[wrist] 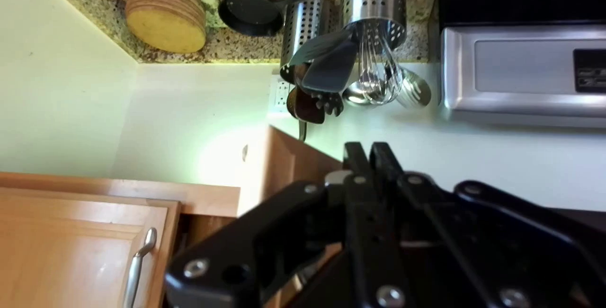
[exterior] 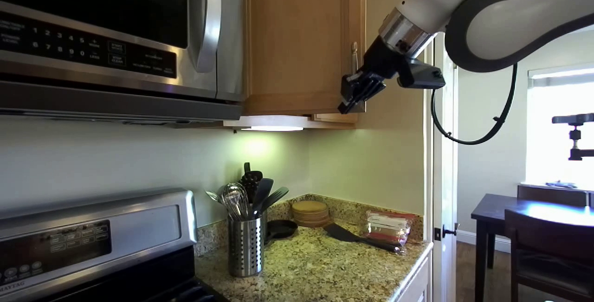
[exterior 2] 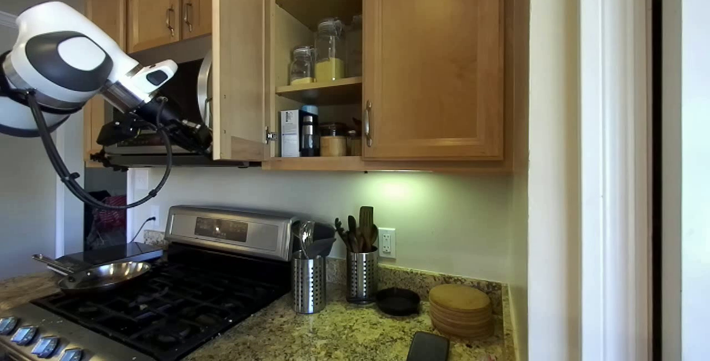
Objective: Close the left cabinet door
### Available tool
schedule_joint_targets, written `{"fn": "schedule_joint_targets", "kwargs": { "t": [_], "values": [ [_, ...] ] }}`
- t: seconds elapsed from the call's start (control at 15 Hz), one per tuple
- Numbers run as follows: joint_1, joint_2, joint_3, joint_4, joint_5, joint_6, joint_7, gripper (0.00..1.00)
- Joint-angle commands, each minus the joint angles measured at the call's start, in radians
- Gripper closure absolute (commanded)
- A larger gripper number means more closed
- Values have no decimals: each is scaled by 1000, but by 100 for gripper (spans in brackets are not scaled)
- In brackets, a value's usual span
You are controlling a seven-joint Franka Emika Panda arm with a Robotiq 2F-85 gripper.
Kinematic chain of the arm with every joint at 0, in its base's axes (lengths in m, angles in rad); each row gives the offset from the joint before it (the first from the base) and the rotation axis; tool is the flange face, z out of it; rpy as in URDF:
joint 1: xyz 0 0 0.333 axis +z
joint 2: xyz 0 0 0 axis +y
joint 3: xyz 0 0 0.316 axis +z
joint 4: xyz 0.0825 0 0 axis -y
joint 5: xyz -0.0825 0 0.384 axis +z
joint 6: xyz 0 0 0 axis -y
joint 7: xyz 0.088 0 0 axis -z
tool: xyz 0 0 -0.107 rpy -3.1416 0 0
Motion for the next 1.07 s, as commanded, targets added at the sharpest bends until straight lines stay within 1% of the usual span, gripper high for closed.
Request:
{"fn": "schedule_joint_targets", "kwargs": {
  "t": [0.0, 0.07, 0.2, 0.33, 0.53, 0.6, 0.73, 0.93, 1.0],
  "values": [
    [-165, 5, 79, 23, -88, 100, 116, 97],
    [-203, 7, 97, 27, -104, 117, 133, 94],
    [-298, 23, 139, 45, -144, 135, 166, 92],
    [-374, 34, 173, 69, -178, 124, 193, 92],
    [-464, 75, 214, 123, -215, 101, 222, 93],
    [-484, 83, 225, 135, -220, 96, 226, 93],
    [-485, 116, 229, 157, -212, 85, 214, 93],
    [-443, 172, 205, 181, -203, 73, 172, 95],
    [-427, 189, 196, 188, -201, 70, 160, 95]
  ]
}}
